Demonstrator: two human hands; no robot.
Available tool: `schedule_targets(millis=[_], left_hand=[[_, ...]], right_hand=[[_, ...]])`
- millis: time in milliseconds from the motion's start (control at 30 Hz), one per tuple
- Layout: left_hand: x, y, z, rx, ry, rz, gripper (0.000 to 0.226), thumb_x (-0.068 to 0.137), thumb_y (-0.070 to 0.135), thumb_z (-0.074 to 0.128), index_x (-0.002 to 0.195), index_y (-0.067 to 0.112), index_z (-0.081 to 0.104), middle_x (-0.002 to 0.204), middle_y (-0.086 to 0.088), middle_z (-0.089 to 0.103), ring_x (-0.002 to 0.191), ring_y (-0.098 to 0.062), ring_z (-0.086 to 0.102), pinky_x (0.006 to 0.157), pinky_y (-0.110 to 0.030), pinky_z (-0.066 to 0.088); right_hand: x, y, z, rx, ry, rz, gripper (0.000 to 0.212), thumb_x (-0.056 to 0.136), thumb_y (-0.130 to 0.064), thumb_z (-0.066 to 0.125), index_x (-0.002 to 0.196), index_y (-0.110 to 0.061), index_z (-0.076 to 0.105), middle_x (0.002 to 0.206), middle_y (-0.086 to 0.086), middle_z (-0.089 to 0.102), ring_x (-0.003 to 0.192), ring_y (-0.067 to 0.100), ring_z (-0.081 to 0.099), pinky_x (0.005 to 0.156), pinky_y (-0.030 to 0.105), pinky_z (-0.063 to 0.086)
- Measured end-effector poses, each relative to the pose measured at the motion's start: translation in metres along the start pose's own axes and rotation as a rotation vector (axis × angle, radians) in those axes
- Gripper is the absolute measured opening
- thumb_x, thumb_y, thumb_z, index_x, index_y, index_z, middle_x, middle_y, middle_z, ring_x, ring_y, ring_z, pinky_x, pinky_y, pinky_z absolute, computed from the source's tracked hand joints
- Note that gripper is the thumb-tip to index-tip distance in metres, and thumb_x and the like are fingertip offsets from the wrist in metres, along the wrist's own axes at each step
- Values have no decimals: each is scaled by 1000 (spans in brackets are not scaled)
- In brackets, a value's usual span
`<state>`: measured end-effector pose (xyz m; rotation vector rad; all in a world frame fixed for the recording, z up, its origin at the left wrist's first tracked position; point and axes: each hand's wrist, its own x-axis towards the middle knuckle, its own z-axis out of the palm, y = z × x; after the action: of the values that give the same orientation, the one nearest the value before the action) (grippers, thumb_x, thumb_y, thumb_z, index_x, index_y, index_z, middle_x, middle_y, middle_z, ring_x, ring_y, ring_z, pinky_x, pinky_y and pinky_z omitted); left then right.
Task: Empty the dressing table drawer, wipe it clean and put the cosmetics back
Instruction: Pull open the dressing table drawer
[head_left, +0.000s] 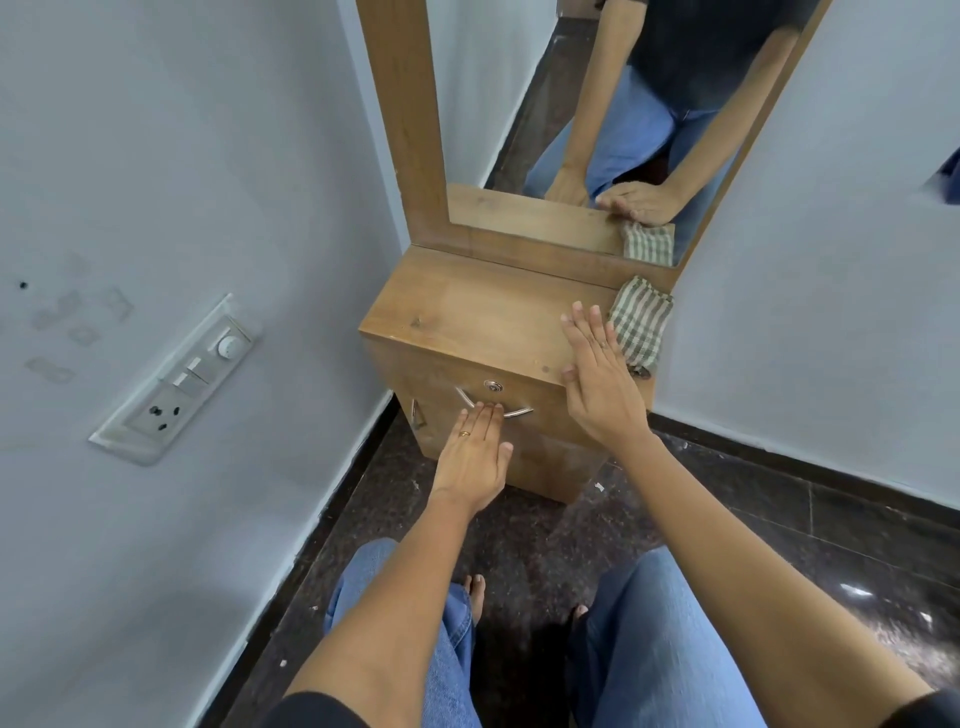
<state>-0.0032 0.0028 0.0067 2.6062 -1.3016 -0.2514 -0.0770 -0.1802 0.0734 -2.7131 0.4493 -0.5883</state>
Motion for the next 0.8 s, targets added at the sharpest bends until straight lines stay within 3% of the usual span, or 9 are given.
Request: schedule_targets(millis=[167, 300, 400, 533, 800], left_hand=[[-35, 0, 2, -46, 16, -11, 71, 92, 42, 4, 149, 6, 23, 155, -9, 28, 146, -20, 17, 119, -29, -4], [-69, 0, 1, -66, 31, -15, 67, 94, 44, 10, 150, 8, 21, 156, -8, 25, 146, -19, 13, 118, -28, -6], [-87, 6, -11, -125, 135, -32, 63, 97, 43, 19, 149, 7, 20, 157, -6, 20, 147, -15, 4, 120, -30, -2], [-102, 12, -30, -130, 244, -78, 61, 98, 39, 18, 152, 10, 12, 159, -1, 7, 146, -10, -6, 119, -30, -2], [-124, 12, -35, -58, 135, -56, 64, 96, 43, 6, 151, 11, 7, 159, -5, 4, 144, -14, -12, 117, -31, -10]], right_hand=[[-35, -20, 7, 93, -57, -12, 48, 99, -12, 33, 147, -9, 27, 156, 3, 17, 146, 11, 5, 120, 28, 5], [-69, -37, 14, 12, -120, 35, 47, 98, -23, 27, 140, -8, 42, 147, 8, 40, 139, 17, 32, 114, 33, 28], [-83, -53, 14, -20, -162, 104, 44, 97, -25, 30, 133, -9, 50, 137, 11, 53, 129, 23, 49, 103, 37, 41], [-102, -70, 14, -13, -217, 129, 55, 94, -34, 20, 130, -10, 54, 140, 11, 50, 131, 24, 47, 105, 38, 39], [-139, -99, 4, 73, -270, 132, 48, 94, -29, 28, 134, -13, 50, 144, 5, 46, 137, 18, 38, 109, 35, 33]])
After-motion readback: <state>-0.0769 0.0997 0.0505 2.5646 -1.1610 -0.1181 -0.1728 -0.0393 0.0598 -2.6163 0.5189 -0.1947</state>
